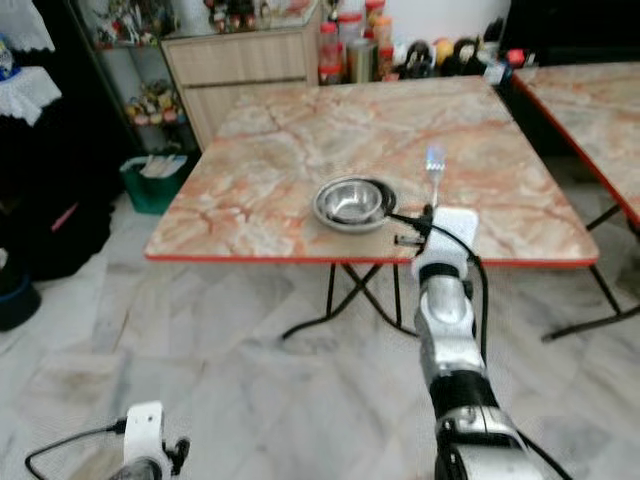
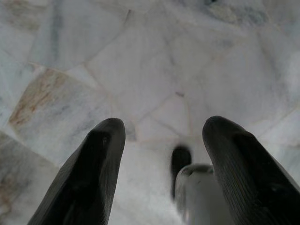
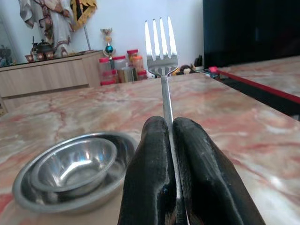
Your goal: Setting the table
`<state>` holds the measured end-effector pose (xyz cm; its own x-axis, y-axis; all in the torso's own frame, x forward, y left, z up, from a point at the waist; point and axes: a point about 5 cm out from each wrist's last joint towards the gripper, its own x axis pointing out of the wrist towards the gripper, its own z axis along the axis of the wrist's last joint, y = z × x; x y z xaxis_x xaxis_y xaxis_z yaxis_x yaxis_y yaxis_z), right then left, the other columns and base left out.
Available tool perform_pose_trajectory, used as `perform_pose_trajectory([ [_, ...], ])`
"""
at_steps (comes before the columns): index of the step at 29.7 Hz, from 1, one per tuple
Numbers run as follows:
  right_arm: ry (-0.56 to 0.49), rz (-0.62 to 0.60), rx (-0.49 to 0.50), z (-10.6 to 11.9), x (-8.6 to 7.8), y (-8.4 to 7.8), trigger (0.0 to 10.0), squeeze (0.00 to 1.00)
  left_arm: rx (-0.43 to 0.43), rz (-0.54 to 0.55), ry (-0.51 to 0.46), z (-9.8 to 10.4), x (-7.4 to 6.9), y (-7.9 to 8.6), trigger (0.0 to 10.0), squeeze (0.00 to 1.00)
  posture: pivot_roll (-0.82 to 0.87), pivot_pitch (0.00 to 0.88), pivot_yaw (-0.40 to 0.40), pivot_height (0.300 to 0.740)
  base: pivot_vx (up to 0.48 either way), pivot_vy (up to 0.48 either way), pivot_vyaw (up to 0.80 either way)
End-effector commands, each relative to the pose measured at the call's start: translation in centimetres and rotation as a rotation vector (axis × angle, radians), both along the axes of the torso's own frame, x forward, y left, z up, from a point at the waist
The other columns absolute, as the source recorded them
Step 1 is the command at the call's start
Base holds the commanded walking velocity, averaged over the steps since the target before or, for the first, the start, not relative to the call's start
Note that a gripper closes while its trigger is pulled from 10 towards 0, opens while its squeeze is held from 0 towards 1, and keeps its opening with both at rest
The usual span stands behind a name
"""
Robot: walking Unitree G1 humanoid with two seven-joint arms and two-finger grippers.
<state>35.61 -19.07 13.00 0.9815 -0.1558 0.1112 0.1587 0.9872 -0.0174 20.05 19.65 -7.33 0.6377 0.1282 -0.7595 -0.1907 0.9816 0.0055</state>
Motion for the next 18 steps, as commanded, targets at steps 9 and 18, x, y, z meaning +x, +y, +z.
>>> perform_pose_trajectory([
  [9,-0.006,0.029,0.012,0.3,0.31,1.26,10.0,0.0,0.032,0.007,-0.007,0.25,0.1,1.07,10.0,0.0,-0.02,0.0,0.083,0.74,0.354,0.0,0.0],
  [18,-0.003,0.025,0.03,0.3,0.36,1.23,10.0,0.0,0.033,0.005,-0.009,0.27,0.13,1.03,10.0,0.0,-0.02,0.0,0.084,0.74,0.356,0.0,-0.11],
])
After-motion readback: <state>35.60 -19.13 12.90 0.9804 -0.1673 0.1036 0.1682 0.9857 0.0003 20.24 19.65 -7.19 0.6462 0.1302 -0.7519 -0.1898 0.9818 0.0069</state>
